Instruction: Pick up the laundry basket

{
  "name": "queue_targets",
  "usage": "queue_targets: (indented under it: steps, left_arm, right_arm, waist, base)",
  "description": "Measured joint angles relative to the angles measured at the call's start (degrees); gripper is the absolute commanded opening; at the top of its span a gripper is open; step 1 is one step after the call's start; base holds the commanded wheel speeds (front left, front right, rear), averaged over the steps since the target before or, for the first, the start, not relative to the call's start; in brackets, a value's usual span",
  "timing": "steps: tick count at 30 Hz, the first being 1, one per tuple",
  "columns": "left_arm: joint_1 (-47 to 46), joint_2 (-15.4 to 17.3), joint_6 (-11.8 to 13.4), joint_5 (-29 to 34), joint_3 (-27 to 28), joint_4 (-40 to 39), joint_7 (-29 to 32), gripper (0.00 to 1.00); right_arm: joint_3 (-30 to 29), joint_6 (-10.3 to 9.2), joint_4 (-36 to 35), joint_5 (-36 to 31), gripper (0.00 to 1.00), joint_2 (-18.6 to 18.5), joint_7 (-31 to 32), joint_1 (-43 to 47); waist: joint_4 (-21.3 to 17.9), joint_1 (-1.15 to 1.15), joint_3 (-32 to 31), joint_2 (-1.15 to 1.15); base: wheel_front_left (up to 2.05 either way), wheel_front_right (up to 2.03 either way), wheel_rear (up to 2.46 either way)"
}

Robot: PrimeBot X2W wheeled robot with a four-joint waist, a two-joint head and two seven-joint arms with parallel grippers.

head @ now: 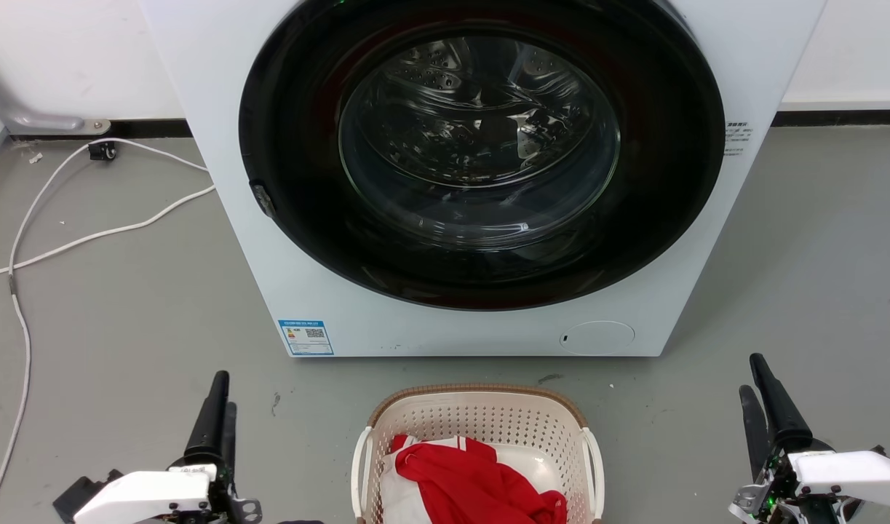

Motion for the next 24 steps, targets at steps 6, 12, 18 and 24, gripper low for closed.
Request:
queue_targets:
  steps: [6, 12, 18, 24]
  left_arm:
    - [0.3, 0.0, 0.0, 4.2, 2.0, -0.7, -1.5, 1.00]
    - [0.4, 0.0, 0.6, 8.2, 3.6, -1.6, -2.9, 1.00]
    - [0.5, 0.0, 1.9, 15.3, 4.4, -5.2, -4.4, 1.00]
    - [1.0, 0.1, 4.4, 25.0, 2.8, -10.2, -5.5, 1.00]
  right_arm:
    - [-0.1, 0.00, -0.4, -5.6, 1.00, 0.0, -1.6, 0.0]
    - [-0.4, 0.00, -1.6, -13.8, 1.00, 0.0, -2.9, 0.0]
    - [-0.6, 0.00, -5.3, -26.0, 1.00, 0.0, -4.4, 0.0]
    - [-0.1, 0.00, -9.1, -37.1, 1.00, 0.0, -5.5, 0.0]
  waist:
    - [0.0, 0.00, -0.1, 0.00]
    - [0.1, 0.00, -0.1, 0.00]
    - [0.2, 0.00, -0.1, 0.00]
    - [0.2, 0.00, 0.0, 0.00]
  base:
    - [0.00, 0.00, 0.00]
    - [0.00, 0.00, 0.00]
    - [0.00, 0.00, 0.00]
    - [0.00, 0.00, 0.00]
